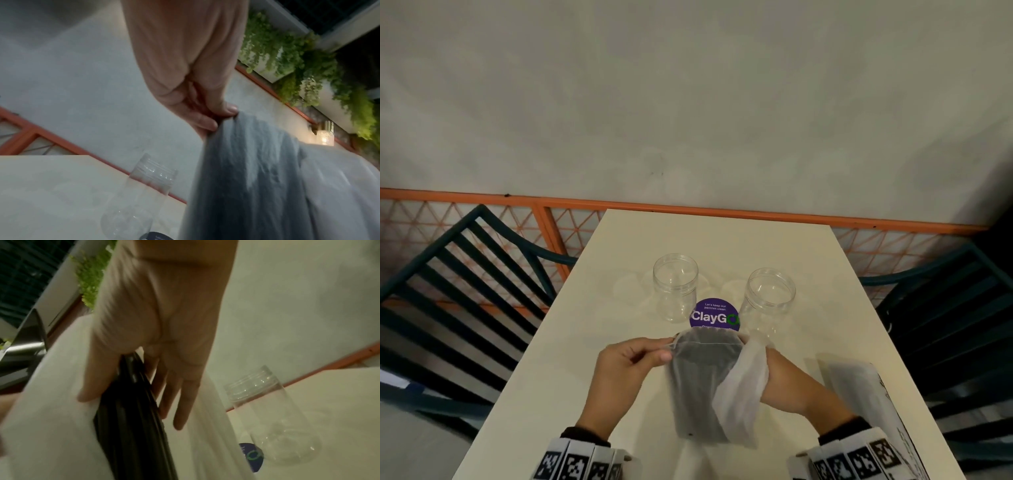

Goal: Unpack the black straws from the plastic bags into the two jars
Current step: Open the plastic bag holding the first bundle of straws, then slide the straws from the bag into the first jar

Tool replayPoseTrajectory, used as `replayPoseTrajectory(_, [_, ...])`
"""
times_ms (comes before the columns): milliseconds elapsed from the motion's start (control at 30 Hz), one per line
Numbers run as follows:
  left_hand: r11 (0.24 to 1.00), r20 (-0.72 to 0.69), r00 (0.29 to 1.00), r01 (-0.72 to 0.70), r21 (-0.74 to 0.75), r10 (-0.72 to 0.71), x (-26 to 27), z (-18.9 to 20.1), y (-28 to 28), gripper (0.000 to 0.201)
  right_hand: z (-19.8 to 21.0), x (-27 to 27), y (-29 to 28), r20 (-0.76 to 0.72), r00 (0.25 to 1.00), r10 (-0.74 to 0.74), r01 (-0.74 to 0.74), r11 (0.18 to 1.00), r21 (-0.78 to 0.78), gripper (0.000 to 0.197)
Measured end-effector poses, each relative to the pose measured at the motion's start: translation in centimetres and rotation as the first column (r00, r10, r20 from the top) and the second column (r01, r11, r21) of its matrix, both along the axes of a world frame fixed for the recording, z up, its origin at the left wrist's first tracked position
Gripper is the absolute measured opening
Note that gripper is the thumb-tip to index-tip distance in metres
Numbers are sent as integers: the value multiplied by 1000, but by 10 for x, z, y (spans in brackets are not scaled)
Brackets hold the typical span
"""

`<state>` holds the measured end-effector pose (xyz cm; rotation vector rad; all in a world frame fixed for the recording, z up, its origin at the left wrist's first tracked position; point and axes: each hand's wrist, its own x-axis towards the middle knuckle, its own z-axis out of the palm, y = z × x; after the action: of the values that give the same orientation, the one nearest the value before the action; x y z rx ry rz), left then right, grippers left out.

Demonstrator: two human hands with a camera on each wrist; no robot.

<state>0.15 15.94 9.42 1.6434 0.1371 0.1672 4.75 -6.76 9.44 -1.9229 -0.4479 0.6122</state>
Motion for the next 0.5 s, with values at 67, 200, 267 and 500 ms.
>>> replayPoseTrajectory(67, [999, 1, 999, -38, -10, 38, 3, 0, -4, 29, -6, 2, -6, 10, 998, -68, 68, 995, -72, 33])
replayPoseTrajectory(200, [999, 17, 999, -38, -32, 38, 5, -3, -6, 21, -13, 2, -14, 81, 991, -104, 113, 986, -122, 20])
replayPoseTrajectory(267, [996, 22, 996, -82, -40, 83, 6, -10, -3, 17, -13, 3, -14, 140, 982, -125, 148, 976, -161, 32])
replayPoseTrajectory(500, [989, -4, 1000, 17, -147, -18, -3, -32, 0, 19, -22, -1, -5, 218, 953, -212, 223, 974, -31, 19])
